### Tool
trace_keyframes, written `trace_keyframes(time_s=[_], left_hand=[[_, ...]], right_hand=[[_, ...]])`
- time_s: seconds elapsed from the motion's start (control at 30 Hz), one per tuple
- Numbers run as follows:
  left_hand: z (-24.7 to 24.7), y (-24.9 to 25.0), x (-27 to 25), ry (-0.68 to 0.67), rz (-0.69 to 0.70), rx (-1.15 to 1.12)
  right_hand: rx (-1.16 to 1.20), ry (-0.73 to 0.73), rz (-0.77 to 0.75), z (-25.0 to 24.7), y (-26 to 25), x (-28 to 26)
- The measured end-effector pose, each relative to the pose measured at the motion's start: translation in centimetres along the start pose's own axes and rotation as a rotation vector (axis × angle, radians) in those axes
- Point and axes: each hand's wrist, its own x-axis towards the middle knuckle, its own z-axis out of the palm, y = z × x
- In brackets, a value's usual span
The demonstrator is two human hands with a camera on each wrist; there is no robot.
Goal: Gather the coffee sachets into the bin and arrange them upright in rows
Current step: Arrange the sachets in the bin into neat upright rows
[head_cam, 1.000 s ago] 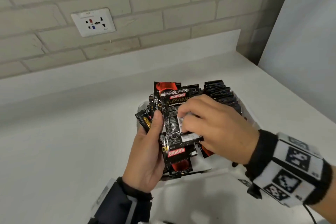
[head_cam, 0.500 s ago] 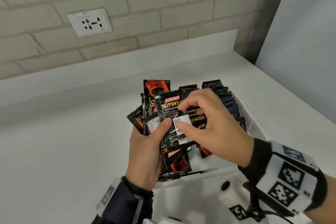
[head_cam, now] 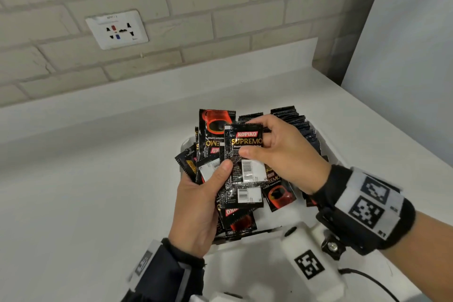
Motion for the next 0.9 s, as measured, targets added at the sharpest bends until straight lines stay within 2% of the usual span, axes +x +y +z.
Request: trace_keyframes(time_s=[0.13,0.23,0.37,0.57,0.63,0.7,0.77,0.9], left_hand=[[0.0,0.0,0.2,0.01,-0.006,0.007],[-0.1,0.0,0.2,0.039,0.011,0.022],[-0.6,0.3,0.3,0.07,0.033,0.034],[-0.9,0.5,0.3,0.079,0.031,0.035],[-0.9,0.5,0.2,0.078,0.035,0.045],[-1.0,0.6,0.2,0.075,0.041,0.05],[-1.2,0.7,0.2,0.068,0.048,0.05],[-1.5,1.0,0.2,0.058,0.055,0.032]], right_hand=[[0.019,-0.003,-0.003,-0.2,-0.2,0.0],[-0.004,0.063,0.013,-0.8,-0.2,0.0],[0.336,0.187,0.032,-3.2,-1.2,0.3],[0.674,0.104,0.077,-6.1,-2.9,0.1],[0.683,0.098,0.081,-6.4,-3.3,0.3],[0.597,0.093,0.088,-6.2,-3.4,0.5],[0.529,0.085,0.125,-5.9,-3.3,0.7],[0.559,0.078,0.233,-5.3,-3.0,1.1]])
